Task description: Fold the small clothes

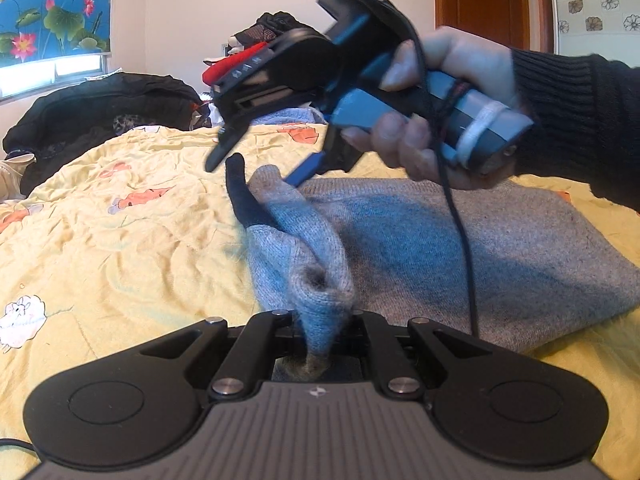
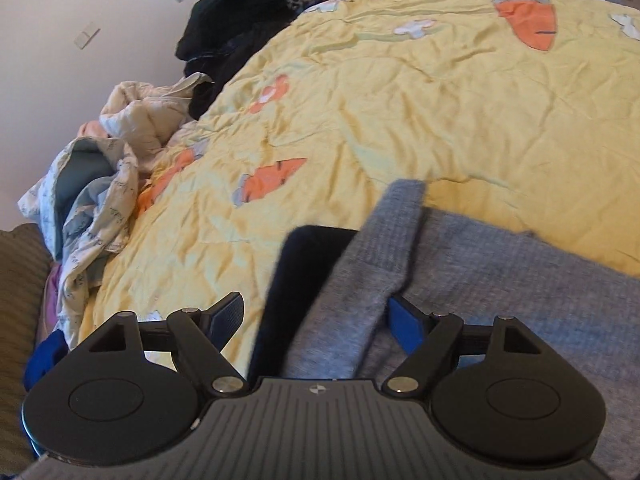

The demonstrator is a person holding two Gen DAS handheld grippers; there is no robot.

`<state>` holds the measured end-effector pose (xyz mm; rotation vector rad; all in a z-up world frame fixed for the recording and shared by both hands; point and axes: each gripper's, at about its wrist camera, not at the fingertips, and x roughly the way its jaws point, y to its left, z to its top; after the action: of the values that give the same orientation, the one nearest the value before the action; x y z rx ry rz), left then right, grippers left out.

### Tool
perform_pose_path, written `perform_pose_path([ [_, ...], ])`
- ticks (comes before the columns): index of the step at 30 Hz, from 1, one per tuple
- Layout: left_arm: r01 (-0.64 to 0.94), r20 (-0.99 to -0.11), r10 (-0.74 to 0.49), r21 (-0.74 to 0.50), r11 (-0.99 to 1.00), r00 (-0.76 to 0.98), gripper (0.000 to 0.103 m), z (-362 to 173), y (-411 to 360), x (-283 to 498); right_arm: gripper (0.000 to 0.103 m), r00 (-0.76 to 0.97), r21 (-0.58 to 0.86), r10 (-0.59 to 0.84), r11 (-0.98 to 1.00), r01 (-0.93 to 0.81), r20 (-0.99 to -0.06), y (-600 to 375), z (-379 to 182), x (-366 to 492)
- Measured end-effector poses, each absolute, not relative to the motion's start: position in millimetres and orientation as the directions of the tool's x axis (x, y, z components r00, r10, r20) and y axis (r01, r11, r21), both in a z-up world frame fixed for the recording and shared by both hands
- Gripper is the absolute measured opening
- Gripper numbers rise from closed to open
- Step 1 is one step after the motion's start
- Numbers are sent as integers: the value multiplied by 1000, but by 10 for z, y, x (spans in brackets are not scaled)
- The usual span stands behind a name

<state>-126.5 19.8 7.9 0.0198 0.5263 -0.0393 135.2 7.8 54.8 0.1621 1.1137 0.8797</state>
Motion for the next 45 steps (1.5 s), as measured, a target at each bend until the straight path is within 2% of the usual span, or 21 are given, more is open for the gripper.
perform_pose_path([
  [3,44,-504,-31,14,999,863,6,76,172,-1252,81,122,548,696,650,-526,-708,188,538,1396],
  [6,45,-505,-30,18,999,862,6,72,166,-1248,76,126,450,623,676,-583,-772,365,477,1337],
  [9,44,-507,-28,19,999,861,6,75,167,-1250,53,183,334,564,686,-646,-805,439,437,1230],
  [11,44,-507,-24,27,999,862,6,85,150,-1252,30,199,322,567,683,-655,-799,406,443,1227],
  [14,44,-510,-17,42,998,860,6,126,99,-1246,24,192,349,600,664,-661,-777,301,477,1273],
  [17,57,-503,-45,8,998,863,6,259,46,-1236,23,207,356,628,647,-675,-750,138,576,1282],
  [20,115,-460,-108,-12,993,881,6,438,-146,-1235,23,235,346,649,636,-690,-724,-216,764,1287],
  [28,410,-415,-383,-26,912,825,6,583,-1198,-1126,22,352,302,625,701,-646,-697,-1863,1210,1303],
  [34,519,-497,-443,18,854,746,6,301,-1882,-982,22,420,322,557,798,-510,-716,-2863,853,1276],
  [37,528,-540,-423,49,848,728,6,159,-2039,-929,22,432,333,540,819,-468,-722,-3064,592,1259],
  [42,564,-558,-426,91,821,712,7,86,-2155,-863,22,452,402,580,807,-433,-678,-3193,366,1243],
  [43,577,-554,-432,110,809,711,9,81,-2159,-873,24,460,411,575,813,-412,-677,-3214,324,1253],
  [44,594,-552,-446,116,796,705,14,95,-2129,-887,37,469,423,569,820,-385,-676,-3239,282,1262],
  [45,619,-553,-470,109,778,688,21,120,-2062,-890,44,481,449,571,821,-354,-665,-3300,258,1270],
])
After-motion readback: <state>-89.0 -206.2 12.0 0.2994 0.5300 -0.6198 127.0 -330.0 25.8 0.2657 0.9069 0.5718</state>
